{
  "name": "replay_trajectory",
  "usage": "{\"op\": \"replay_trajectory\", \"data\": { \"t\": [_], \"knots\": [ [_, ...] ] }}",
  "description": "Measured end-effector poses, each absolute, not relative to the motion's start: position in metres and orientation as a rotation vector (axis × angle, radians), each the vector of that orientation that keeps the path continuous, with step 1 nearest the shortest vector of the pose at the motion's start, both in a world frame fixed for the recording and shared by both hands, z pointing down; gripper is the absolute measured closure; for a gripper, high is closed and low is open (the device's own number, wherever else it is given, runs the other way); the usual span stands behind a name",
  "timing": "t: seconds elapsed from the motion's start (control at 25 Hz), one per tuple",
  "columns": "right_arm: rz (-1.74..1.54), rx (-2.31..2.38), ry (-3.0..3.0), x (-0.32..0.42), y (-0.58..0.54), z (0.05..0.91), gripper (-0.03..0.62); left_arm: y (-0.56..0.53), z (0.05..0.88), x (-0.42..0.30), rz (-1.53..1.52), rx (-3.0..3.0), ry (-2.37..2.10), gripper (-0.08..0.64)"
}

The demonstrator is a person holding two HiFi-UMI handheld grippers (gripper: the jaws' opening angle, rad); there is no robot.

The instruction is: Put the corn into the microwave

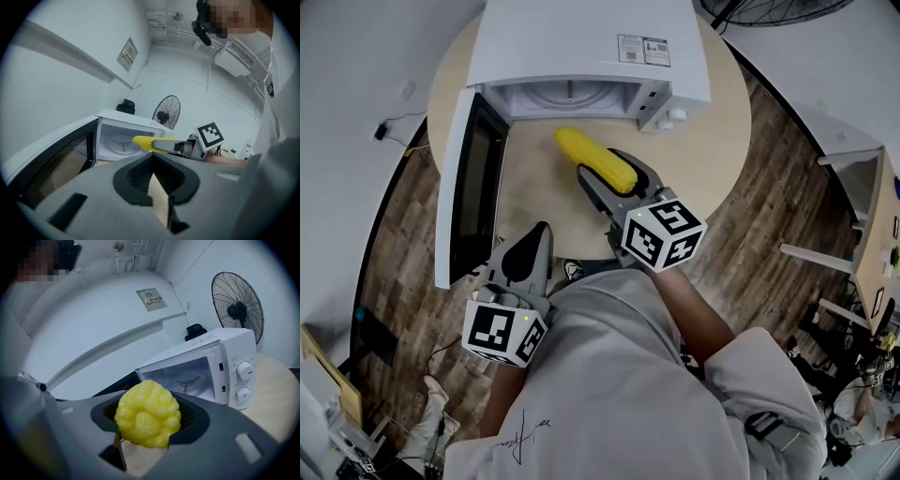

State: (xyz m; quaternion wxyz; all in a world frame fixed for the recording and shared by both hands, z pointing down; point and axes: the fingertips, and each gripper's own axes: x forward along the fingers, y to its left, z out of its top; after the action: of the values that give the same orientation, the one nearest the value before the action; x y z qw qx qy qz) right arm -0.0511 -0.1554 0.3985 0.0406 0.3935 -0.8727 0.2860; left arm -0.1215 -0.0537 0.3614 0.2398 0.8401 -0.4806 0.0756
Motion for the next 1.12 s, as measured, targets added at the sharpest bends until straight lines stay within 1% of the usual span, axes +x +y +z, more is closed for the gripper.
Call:
{"op": "replay_trajectory", "data": {
  "t": [1.12],
  "knots": [
    [0.891,1.18,-2.587,-0.05,-0.219,0.449,0.331,-0.071,0.376,-0.108,0.276,2.263,-1.316,0.57]
  ]
}}
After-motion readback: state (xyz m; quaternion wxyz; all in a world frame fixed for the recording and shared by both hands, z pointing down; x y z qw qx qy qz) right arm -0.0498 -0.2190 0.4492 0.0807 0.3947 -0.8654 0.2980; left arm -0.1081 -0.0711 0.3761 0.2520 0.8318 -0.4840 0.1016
